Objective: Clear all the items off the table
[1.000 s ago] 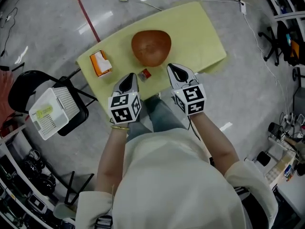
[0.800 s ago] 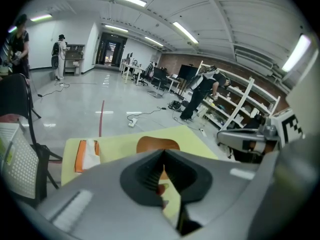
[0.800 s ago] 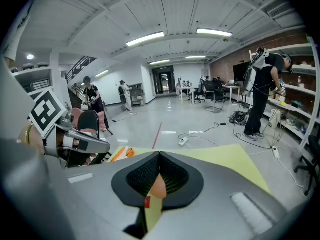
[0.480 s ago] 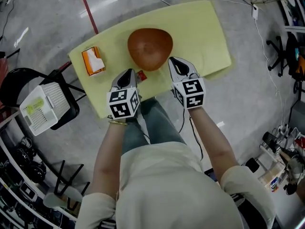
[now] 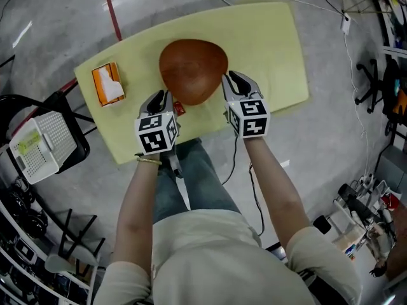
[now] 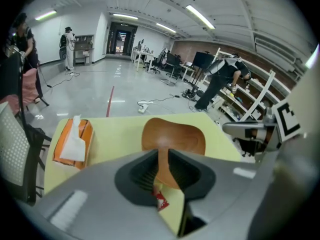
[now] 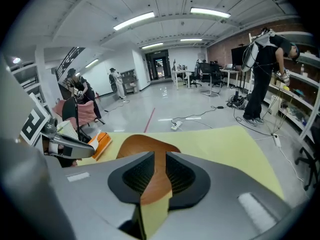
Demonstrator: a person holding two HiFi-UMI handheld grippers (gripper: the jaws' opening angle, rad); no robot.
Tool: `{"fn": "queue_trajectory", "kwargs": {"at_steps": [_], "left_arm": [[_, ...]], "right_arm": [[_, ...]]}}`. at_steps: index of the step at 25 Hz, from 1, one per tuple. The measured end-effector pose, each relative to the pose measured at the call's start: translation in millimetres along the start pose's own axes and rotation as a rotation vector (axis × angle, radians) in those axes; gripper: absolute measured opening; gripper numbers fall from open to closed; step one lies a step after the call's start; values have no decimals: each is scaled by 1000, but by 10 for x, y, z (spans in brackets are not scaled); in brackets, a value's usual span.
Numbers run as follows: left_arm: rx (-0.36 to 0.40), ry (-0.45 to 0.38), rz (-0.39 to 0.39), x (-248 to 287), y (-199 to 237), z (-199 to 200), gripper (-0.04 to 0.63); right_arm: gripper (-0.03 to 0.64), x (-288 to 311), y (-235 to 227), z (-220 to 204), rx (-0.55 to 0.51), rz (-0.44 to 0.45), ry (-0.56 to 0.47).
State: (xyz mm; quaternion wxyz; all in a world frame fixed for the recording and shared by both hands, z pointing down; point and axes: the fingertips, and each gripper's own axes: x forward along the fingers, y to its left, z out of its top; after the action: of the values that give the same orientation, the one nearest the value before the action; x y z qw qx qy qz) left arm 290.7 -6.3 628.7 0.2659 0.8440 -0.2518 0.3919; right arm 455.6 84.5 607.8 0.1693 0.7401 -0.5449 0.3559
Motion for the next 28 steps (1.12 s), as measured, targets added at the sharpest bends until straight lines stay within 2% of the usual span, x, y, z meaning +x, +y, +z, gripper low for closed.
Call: {"fn": "queue_trajectory", "kwargs": {"at_steps": [4,7,10,14,17,24,28], "left_arm": [[-27,21,39,252,92,-106,97],[-55,34,59,438,152,-186,152],[-90,59,83,605,221,-293,174],[-147,86,63,829,290,-411,212],[-176,100,61,940,321,-479,212],[-187,119,59,1120,361,-524,210],[-196,139,59,1170,387,-562,173]], "right_arm": [[91,235,-179,-127,8,-13,29],[91,404,-290,-187,0,-21,45],[94,558,-375,-238,-7,-23,60],[94,760,-445,-309,0,-27,71],[94,860,-473,-373,3,-25,79],[94,1074,-503,-437,-1,-18,95],[91,1150,-485,-481,15,-5,111]]}}
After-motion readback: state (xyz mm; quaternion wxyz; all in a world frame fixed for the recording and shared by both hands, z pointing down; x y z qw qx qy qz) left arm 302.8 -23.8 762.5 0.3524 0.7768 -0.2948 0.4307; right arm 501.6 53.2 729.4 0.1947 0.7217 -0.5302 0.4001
